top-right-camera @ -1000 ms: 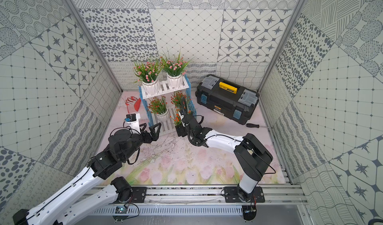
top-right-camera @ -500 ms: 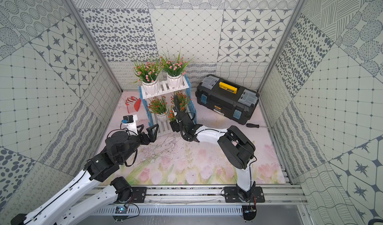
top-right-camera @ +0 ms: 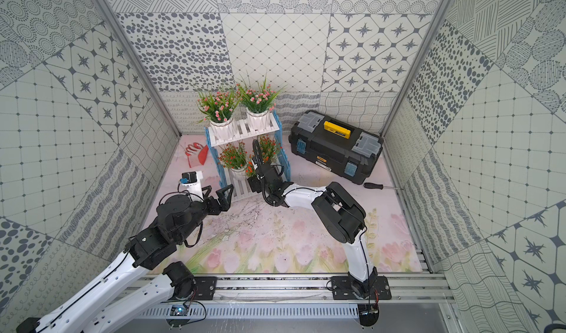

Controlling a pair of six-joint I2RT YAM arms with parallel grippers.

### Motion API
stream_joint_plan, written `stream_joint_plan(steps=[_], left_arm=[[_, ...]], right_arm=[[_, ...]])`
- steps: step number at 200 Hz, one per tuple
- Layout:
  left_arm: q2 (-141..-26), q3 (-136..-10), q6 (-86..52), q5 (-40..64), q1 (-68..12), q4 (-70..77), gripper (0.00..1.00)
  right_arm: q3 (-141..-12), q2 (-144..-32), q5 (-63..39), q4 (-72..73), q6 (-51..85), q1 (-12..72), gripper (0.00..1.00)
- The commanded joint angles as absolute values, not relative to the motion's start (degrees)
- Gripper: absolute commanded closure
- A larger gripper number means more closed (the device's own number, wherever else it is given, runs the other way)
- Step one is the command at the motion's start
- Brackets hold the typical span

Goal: Place the baby's breath potted plants on the rack by color
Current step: Place the baby's breath potted plant on the rack.

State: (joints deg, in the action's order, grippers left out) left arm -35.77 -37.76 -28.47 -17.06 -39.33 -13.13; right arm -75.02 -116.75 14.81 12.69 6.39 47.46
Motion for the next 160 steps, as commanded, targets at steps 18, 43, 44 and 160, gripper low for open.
stream_joint_plan(steps=[18, 43, 44, 160], left_arm=[[-35.8, -37.3, -29.1, -17.6, -38.9, -12.3, 0.02], [-36.3, -37.4, -29.2, -17.4, -38.8, -12.2, 0.02], [-36.4, -37.4, -29.2, -17.4, -38.8, -12.2, 0.02], [-37.4, -37.1, -28.6, -17.7, -38.5, -11.5, 0.02]], right_arm=[[-77.5, -118.1, 14.8, 17.3, 5.8, 46.5, 0.13], [-77.6, -118.2, 14.3, 16.5, 5.6, 46.3, 0.06], [-77.6, -118.2, 14.3, 16.5, 5.6, 46.3, 0.06], [-74.0, -112.6, 10.1, 15.1, 5.8, 45.4, 0.02]])
